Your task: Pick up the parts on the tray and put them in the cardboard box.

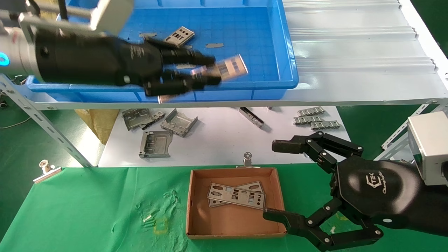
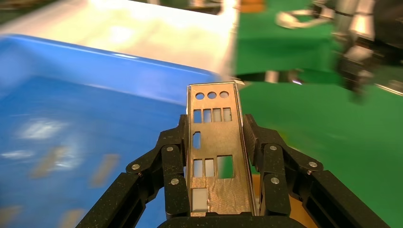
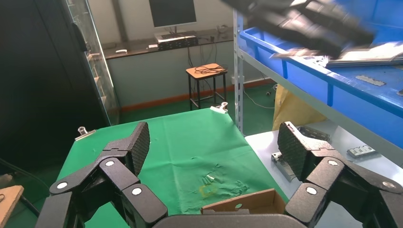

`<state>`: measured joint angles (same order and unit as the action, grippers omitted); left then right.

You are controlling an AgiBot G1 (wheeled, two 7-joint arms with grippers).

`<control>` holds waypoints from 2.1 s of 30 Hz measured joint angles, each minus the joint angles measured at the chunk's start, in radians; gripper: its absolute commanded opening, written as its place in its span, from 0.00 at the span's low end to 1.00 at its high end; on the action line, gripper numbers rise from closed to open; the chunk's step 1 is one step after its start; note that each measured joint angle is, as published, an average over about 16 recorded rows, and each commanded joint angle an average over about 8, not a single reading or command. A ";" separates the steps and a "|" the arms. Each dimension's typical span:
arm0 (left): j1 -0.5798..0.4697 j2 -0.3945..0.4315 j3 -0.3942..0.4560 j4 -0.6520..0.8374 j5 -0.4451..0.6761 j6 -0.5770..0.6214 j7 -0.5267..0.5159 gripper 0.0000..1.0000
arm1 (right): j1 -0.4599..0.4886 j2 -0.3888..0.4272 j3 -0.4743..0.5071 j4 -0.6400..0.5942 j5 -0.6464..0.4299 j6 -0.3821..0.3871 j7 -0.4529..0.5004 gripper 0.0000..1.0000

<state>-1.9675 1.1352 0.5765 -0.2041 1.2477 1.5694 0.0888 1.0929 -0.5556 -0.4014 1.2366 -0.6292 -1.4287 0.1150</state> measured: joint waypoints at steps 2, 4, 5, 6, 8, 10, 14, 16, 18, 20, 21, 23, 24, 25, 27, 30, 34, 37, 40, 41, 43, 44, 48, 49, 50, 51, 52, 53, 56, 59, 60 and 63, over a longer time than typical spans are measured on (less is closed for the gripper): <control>0.039 -0.016 0.022 -0.064 -0.025 0.024 -0.002 0.00 | 0.000 0.000 0.000 0.000 0.000 0.000 0.000 1.00; 0.082 -0.031 0.051 -0.130 -0.046 0.034 -0.002 0.00 | 0.000 0.000 0.000 0.000 0.000 0.000 0.000 1.00; 0.105 -0.037 0.067 -0.163 -0.054 0.030 0.000 0.00 | 0.000 0.000 0.000 0.000 0.000 0.000 0.000 1.00; 0.129 -0.041 0.083 -0.195 -0.061 0.025 0.005 0.00 | 0.000 0.000 0.000 0.000 0.000 0.000 0.000 1.00; 0.179 -0.047 0.115 -0.252 -0.073 0.006 0.020 0.00 | 0.000 0.000 0.000 0.000 0.000 0.000 0.000 1.00; 0.228 -0.049 0.144 -0.299 -0.082 -0.020 0.041 0.00 | 0.000 0.000 0.000 0.000 0.000 0.000 0.000 1.00; 0.317 -0.033 0.195 -0.346 -0.081 -0.095 0.113 0.00 | 0.000 0.000 0.000 0.000 0.000 0.000 0.000 1.00; 0.351 -0.013 0.212 -0.340 -0.069 -0.139 0.161 0.00 | 0.000 0.000 0.000 0.000 0.000 0.000 0.000 1.00; 0.380 0.014 0.222 -0.318 -0.053 -0.185 0.213 0.00 | 0.000 0.000 0.000 0.000 0.000 0.000 0.000 1.00; 0.403 0.045 0.226 -0.289 -0.040 -0.230 0.264 0.00 | 0.000 0.000 0.000 0.000 0.000 0.000 0.000 1.00; 0.413 0.060 0.226 -0.272 -0.036 -0.249 0.287 0.00 | 0.000 0.000 0.000 0.000 0.000 0.000 0.000 1.00; 0.427 0.089 0.227 -0.237 -0.030 -0.282 0.327 0.00 | 0.000 0.000 0.000 0.000 0.000 0.000 0.000 1.00; 0.432 0.102 0.227 -0.219 -0.028 -0.296 0.345 0.00 | 0.000 0.000 0.000 0.000 0.000 0.000 0.000 1.00; 0.435 0.115 0.227 -0.202 -0.025 -0.308 0.361 0.01 | 0.000 0.000 0.000 0.000 0.000 0.000 0.000 1.00; 0.439 0.138 0.227 -0.167 -0.022 -0.327 0.390 0.18 | 0.000 0.000 0.000 0.000 0.000 0.000 0.000 1.00; 0.438 0.166 0.229 -0.122 -0.019 -0.344 0.429 0.55 | 0.000 0.000 0.000 0.000 0.000 0.000 0.000 1.00; 0.434 0.191 0.231 -0.073 -0.019 -0.350 0.471 0.99 | 0.000 0.000 0.000 0.000 0.000 0.000 0.000 1.00; 0.429 0.202 0.234 -0.047 -0.020 -0.347 0.494 1.00 | 0.000 0.000 0.000 0.000 0.000 0.000 0.000 1.00; 0.425 0.206 0.236 -0.032 -0.023 -0.340 0.515 1.00 | 0.000 0.000 0.000 0.000 0.000 0.000 0.000 1.00; 0.424 0.207 0.237 -0.028 -0.025 -0.337 0.520 1.00 | 0.000 0.000 0.000 0.000 0.000 0.000 0.000 1.00; 0.421 0.208 0.237 -0.023 -0.029 -0.330 0.531 1.00 | 0.000 0.000 0.000 0.000 0.000 0.000 0.000 1.00; 0.420 0.208 0.237 -0.021 -0.033 -0.326 0.534 1.00 | 0.000 0.000 0.000 0.000 0.000 0.000 0.000 1.00; 0.413 0.204 0.231 -0.009 -0.053 -0.296 0.538 1.00 | 0.000 0.000 0.000 0.000 0.000 0.000 0.000 1.00; 0.411 0.202 0.228 -0.006 -0.059 -0.286 0.537 1.00 | 0.000 0.000 0.000 0.000 0.000 0.000 0.000 1.00; 0.409 0.200 0.226 -0.003 -0.066 -0.274 0.535 1.00 | 0.000 0.000 0.000 0.000 0.000 0.000 0.000 1.00; 0.407 0.198 0.223 0.001 -0.073 -0.261 0.532 1.00 | 0.000 0.000 0.000 0.000 0.000 0.000 0.000 1.00; 0.406 0.195 0.219 0.006 -0.082 -0.245 0.527 1.00 | 0.000 0.000 0.000 0.000 0.000 0.000 0.000 1.00; 0.404 0.192 0.215 0.012 -0.091 -0.227 0.522 1.00 | 0.000 0.000 0.000 0.000 0.000 0.000 0.000 1.00; 0.400 0.182 0.202 0.029 -0.117 -0.177 0.502 1.00 | 0.000 0.000 0.000 0.000 0.000 0.000 0.000 1.00; 0.399 0.173 0.188 0.048 -0.144 -0.120 0.479 1.00 | 0.000 0.000 0.000 0.000 0.000 0.000 0.000 1.00; 0.398 0.170 0.184 0.054 -0.152 -0.102 0.471 1.00 | 0.000 0.000 0.000 0.000 0.000 0.000 0.000 1.00; 0.399 0.162 0.174 0.069 -0.172 -0.055 0.450 1.00 | 0.000 0.000 0.000 0.000 0.000 0.000 0.000 1.00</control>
<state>-1.5689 1.2972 0.7504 -0.1347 1.0758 1.5144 0.5384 1.0928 -0.5556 -0.4014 1.2365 -0.6292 -1.4286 0.1149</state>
